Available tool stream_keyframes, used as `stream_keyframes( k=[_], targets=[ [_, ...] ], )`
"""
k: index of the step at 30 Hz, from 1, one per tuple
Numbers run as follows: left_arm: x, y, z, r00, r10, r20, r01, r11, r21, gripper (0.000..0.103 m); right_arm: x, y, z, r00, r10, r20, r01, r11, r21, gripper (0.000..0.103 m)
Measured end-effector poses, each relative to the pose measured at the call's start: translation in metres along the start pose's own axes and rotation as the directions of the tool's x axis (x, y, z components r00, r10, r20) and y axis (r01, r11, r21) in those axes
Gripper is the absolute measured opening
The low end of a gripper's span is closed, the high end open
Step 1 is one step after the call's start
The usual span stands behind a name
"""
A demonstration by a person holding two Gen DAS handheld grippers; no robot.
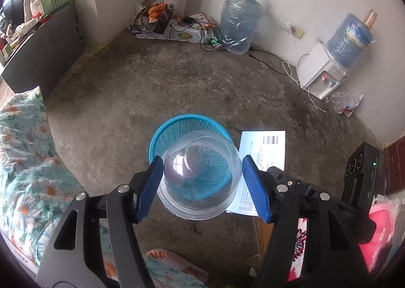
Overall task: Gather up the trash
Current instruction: 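Carry the dome and white box with both tools over the blue wastebasket, then open both tools to drop the dome and box into the basket, then move both tools back toward the snack packets on the bed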
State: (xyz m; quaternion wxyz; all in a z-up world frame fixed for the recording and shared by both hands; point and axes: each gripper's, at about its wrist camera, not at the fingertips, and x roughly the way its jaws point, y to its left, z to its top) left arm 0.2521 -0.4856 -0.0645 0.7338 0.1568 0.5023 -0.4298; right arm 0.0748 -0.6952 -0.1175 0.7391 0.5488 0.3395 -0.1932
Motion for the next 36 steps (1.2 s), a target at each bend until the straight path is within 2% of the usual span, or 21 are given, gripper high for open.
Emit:
stream_keyframes(
  k=[1,2,3,5,7,10,14,19,21,24,26,30,32,34,36],
  targets=[
    [0.011,0.000,0.004,1.000,0.002,-0.005,-0.002,1.000,-0.014,0.063,0.014,-0.005,0.005,1.000,-0.021,-0.012,0.021,1.000,-0.003,0.035],
    [0.022,-0.001,0.007,1.000,0.009,-0.016,-0.010,1.000,-0.029,0.073,0.030,-0.011,0.010,0.999,-0.045,-0.025,0.045,0.999,-0.005,0.038],
    [0.031,0.000,0.010,1.000,0.014,-0.025,-0.016,0.999,-0.048,0.077,0.046,-0.019,0.013,0.997,-0.051,-0.050,0.051,0.999,0.003,0.047],
    [0.041,0.004,0.011,1.000,-0.004,-0.030,0.001,0.996,-0.093,0.077,0.073,-0.038,0.017,0.992,-0.090,-0.094,0.095,0.994,0.053,0.049],
    [0.040,0.009,0.006,0.999,-0.041,-0.035,0.036,0.992,-0.124,0.077,0.084,-0.051,0.014,0.987,-0.131,-0.090,0.138,0.987,0.081,0.049],
    [0.028,0.016,-0.004,0.997,-0.078,-0.013,0.075,0.988,-0.136,0.077,0.080,-0.056,0.004,0.989,-0.114,-0.089,0.122,0.989,0.087,0.049],
    [-0.006,0.023,-0.019,0.991,-0.108,0.077,0.118,0.984,-0.134,0.079,0.062,-0.047,-0.009,0.989,-0.136,-0.065,0.137,0.990,0.017,0.049],
    [-0.072,0.027,-0.050,0.957,-0.182,0.224,0.212,0.970,-0.117,0.084,0.021,-0.009,-0.023,0.981,-0.190,0.040,0.194,0.968,-0.159,0.064],
    [-0.100,0.029,-0.067,0.943,-0.193,0.272,0.226,0.969,-0.096,0.086,0.002,0.016,-0.031,0.975,-0.200,0.100,0.219,0.943,-0.252,0.068],
    [-0.137,0.037,-0.095,0.924,-0.212,0.317,0.257,0.961,-0.106,0.088,-0.025,0.053,-0.048,0.968,-0.174,0.178,0.231,0.898,-0.375,0.079],
    [-0.161,0.046,-0.117,0.913,-0.206,0.352,0.263,0.957,-0.123,0.089,-0.041,0.079,-0.061,0.965,-0.142,0.222,0.230,0.864,-0.448,0.082],
    [-0.208,0.069,-0.161,0.893,-0.153,0.423,0.246,0.954,-0.174,0.089,-0.068,0.124,-0.092,0.959,-0.056,0.278,0.215,0.782,-0.585,0.093],
    [-0.230,0.083,-0.183,0.883,-0.105,0.458,0.216,0.956,-0.196,0.089,-0.079,0.145,-0.112,0.952,-0.015,0.304,0.219,0.729,-0.649,0.094],
    [-0.251,0.096,-0.205,0.872,-0.053,0.487,0.176,0.961,-0.212,0.089,-0.087,0.162,-0.130,0.956,0.026,0.293,0.196,0.690,-0.697,0.096],
    [-0.272,0.112,-0.227,0.860,-0.008,0.510,0.146,0.962,-0.230,0.089,-0.093,0.176,-0.146,0.967,0.069,0.247,0.140,0.662,-0.736,0.096]
  ],
)
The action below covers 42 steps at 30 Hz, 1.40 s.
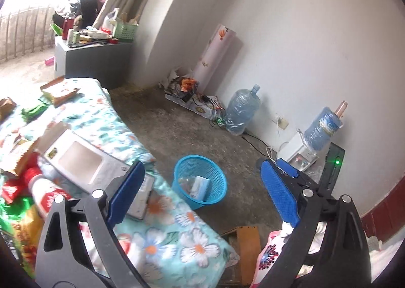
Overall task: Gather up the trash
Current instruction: 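Move both tools back toward the snack packets on the bed, then grasp the yellow Enaak packet with the left tool while the right tool grasps the red wrapper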
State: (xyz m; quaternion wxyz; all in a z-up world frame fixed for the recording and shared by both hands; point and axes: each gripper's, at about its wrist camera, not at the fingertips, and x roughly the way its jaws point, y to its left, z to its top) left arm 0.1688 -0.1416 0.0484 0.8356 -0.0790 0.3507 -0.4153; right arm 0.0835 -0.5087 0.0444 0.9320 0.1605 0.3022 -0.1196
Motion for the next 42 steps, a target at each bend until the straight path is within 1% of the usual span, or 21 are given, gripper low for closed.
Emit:
stream_keyframes(
  k=[3,6,9,11,13,14,15,16,18,19,22,23,25,26,30,32,33,35,36,38,42],
  targets=[
    [-0.041,0.030,-0.007,0.997,0.059,0.048,-0.057,0.998,-0.026,0.089,-0.011,0.032,0.001,0.996,0.088,-0.003,-0.088,0.995,-0.039,0.096],
    [-0.073,0.060,-0.010,0.989,0.129,0.077,-0.122,0.989,-0.083,0.089,-0.013,0.063,0.000,0.983,0.177,-0.041,-0.179,0.982,-0.065,0.096],
    [-0.096,0.092,-0.013,0.977,0.193,0.095,-0.178,0.973,-0.145,0.089,-0.009,0.094,-0.002,0.961,0.257,-0.107,-0.264,0.963,-0.057,0.096],
    [-0.105,0.108,-0.011,0.967,0.237,0.091,-0.222,0.964,-0.149,0.089,-0.004,0.113,-0.002,0.934,0.318,-0.162,-0.329,0.943,-0.043,0.096],
    [-0.105,0.123,-0.006,0.957,0.286,0.049,-0.277,0.952,-0.133,0.089,-0.001,0.130,-0.006,0.911,0.361,-0.202,-0.374,0.927,-0.034,0.096],
    [-0.102,0.130,-0.002,0.945,0.328,0.016,-0.324,0.938,-0.121,0.089,0.000,0.139,-0.007,0.901,0.375,-0.217,-0.392,0.919,-0.037,0.095],
    [-0.098,0.137,0.000,0.936,0.353,-0.002,-0.351,0.930,-0.110,0.089,0.001,0.147,-0.007,0.893,0.387,-0.229,-0.406,0.913,-0.041,0.095],
    [-0.095,0.144,0.003,0.931,0.364,-0.010,-0.363,0.926,-0.100,0.089,0.002,0.155,-0.009,0.887,0.395,-0.239,-0.417,0.908,-0.044,0.095],
    [-0.085,0.155,0.008,0.920,0.391,-0.037,-0.393,0.916,-0.079,0.088,0.006,0.167,-0.012,0.875,0.406,-0.262,-0.433,0.900,-0.052,0.095],
    [-0.078,0.158,0.011,0.914,0.402,-0.053,-0.405,0.913,-0.049,0.085,0.008,0.172,-0.013,0.871,0.409,-0.272,-0.439,0.897,-0.056,0.095],
    [-0.052,0.161,0.014,0.886,0.451,-0.104,-0.448,0.892,0.049,0.082,0.014,0.183,-0.017,0.862,0.408,-0.302,-0.446,0.893,-0.066,0.093],
    [-0.044,0.162,0.015,0.883,0.455,-0.118,-0.449,0.890,0.075,0.078,0.016,0.185,-0.017,0.860,0.406,-0.310,-0.446,0.893,-0.067,0.093],
    [-0.026,0.166,0.017,0.869,0.471,-0.150,-0.458,0.882,0.112,0.074,0.021,0.189,-0.018,0.858,0.399,-0.324,-0.442,0.894,-0.069,0.091],
    [-0.018,0.168,0.019,0.864,0.477,-0.163,-0.461,0.878,0.126,0.069,0.022,0.192,-0.018,0.857,0.397,-0.329,-0.441,0.895,-0.068,0.091],
    [0.005,0.180,0.020,0.833,0.518,-0.197,-0.493,0.855,0.161,0.055,0.028,0.197,-0.018,0.851,0.396,-0.346,-0.444,0.893,-0.069,0.090],
    [0.010,0.185,0.019,0.822,0.525,-0.220,-0.503,0.851,0.150,0.041,0.030,0.199,-0.018,0.848,0.396,-0.353,-0.446,0.892,-0.071,0.090],
    [0.010,0.188,0.019,0.824,0.519,-0.228,-0.501,0.855,0.137,0.037,0.031,0.200,-0.019,0.847,0.395,-0.356,-0.447,0.892,-0.073,0.089],
    [0.009,0.192,0.018,0.829,0.508,-0.234,-0.494,0.861,0.116,0.022,0.032,0.202,-0.019,0.845,0.396,-0.360,-0.449,0.890,-0.075,0.089],
    [0.008,0.193,0.018,0.830,0.507,-0.235,-0.494,0.862,0.113,0.019,0.032,0.202,-0.019,0.844,0.397,-0.361,-0.451,0.889,-0.076,0.089],
    [0.003,0.195,0.017,0.836,0.499,-0.227,-0.490,0.866,0.101,0.007,0.033,0.204,-0.018,0.844,0.398,-0.361,-0.453,0.888,-0.080,0.087],
    [-0.014,0.195,0.019,0.848,0.501,-0.173,-0.496,0.865,0.075,0.001,0.030,0.208,-0.014,0.842,0.406,-0.355,-0.463,0.882,-0.088,0.083]
  ],
)
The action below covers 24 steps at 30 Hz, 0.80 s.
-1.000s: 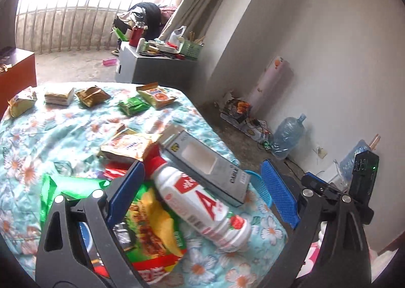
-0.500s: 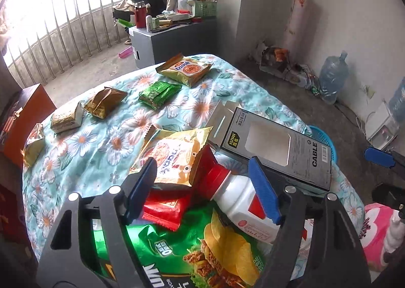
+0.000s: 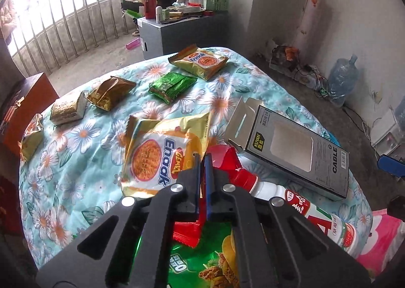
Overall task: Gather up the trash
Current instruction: 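Grasp the yellow Enaak packet with the left tool while the right tool grasps the red wrapper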
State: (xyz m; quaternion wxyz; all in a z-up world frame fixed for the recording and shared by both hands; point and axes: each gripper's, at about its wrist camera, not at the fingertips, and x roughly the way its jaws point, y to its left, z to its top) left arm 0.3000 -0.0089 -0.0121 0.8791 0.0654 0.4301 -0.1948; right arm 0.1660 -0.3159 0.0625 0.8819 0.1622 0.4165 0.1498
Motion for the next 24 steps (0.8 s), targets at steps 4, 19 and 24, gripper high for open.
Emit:
stream_keyframes(
  k=[4,19,24],
  targets=[
    [-0.025,0.015,0.001,0.997,-0.002,0.079,0.006,0.999,-0.051,0.000,0.001,0.011,0.006,1.000,0.026,0.003,-0.026,0.999,-0.040,0.074],
    [-0.087,0.076,-0.021,0.976,-0.039,0.215,0.089,0.970,-0.225,0.000,0.073,0.124,0.022,0.985,0.067,-0.159,-0.140,0.850,-0.508,0.043],
    [-0.088,0.086,-0.028,0.975,-0.056,0.217,0.110,0.962,-0.249,0.000,0.107,0.151,0.018,0.976,0.005,-0.219,-0.145,0.764,-0.629,0.041]
  ],
)
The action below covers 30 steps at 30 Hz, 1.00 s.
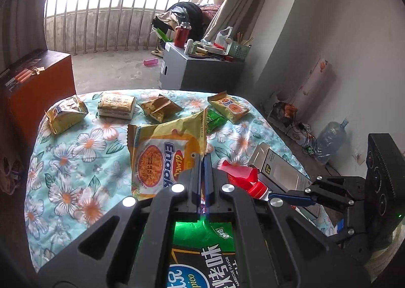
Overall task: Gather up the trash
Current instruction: 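Grasp the yellow Enaak packet with the left tool while the right tool grasps the red wrapper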
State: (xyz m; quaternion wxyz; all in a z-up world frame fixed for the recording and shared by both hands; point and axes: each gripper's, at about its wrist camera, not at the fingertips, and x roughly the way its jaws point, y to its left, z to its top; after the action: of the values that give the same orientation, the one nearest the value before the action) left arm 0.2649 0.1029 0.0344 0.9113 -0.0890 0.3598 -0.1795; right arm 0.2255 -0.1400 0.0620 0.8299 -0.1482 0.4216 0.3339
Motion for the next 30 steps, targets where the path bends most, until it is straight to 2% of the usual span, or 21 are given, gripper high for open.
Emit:
stream_keyframes(
  k=[5,9,11,16,18,23,30],
  targets=[
    [-0.001,0.011,-0.003,1.000,-0.015,0.002,0.015,1.000,-0.025,0.000,0.031,0.015,0.006,0.995,-0.017,-0.094,0.005,0.992,-0.124,0.041],
    [-0.001,0.018,-0.004,1.000,-0.023,0.003,0.023,0.999,-0.045,0.000,0.048,0.021,0.007,0.989,-0.057,-0.137,0.031,0.983,-0.180,0.034],
    [-0.001,0.021,-0.005,1.000,-0.027,0.003,0.027,0.998,-0.055,0.000,0.053,0.021,0.009,0.988,-0.057,-0.147,0.030,0.983,-0.183,0.030],
    [-0.004,0.027,-0.006,1.000,-0.030,0.005,0.030,0.998,-0.062,0.000,0.055,0.017,0.013,0.987,-0.049,-0.155,0.025,0.989,-0.149,0.012],
    [-0.005,0.029,-0.007,1.000,-0.030,0.009,0.031,0.997,-0.065,0.000,0.053,0.015,0.015,0.988,-0.053,-0.145,0.034,0.991,-0.133,0.006],
    [-0.010,0.031,-0.007,0.999,-0.027,0.023,0.029,0.997,-0.078,0.000,0.046,0.008,0.022,0.995,-0.042,-0.095,0.035,0.997,-0.075,0.004],
    [-0.018,0.038,-0.008,0.999,-0.017,0.042,0.021,0.995,-0.098,0.000,0.026,-0.013,0.039,0.999,0.043,0.031,-0.046,0.994,0.097,0.002]
  ],
)
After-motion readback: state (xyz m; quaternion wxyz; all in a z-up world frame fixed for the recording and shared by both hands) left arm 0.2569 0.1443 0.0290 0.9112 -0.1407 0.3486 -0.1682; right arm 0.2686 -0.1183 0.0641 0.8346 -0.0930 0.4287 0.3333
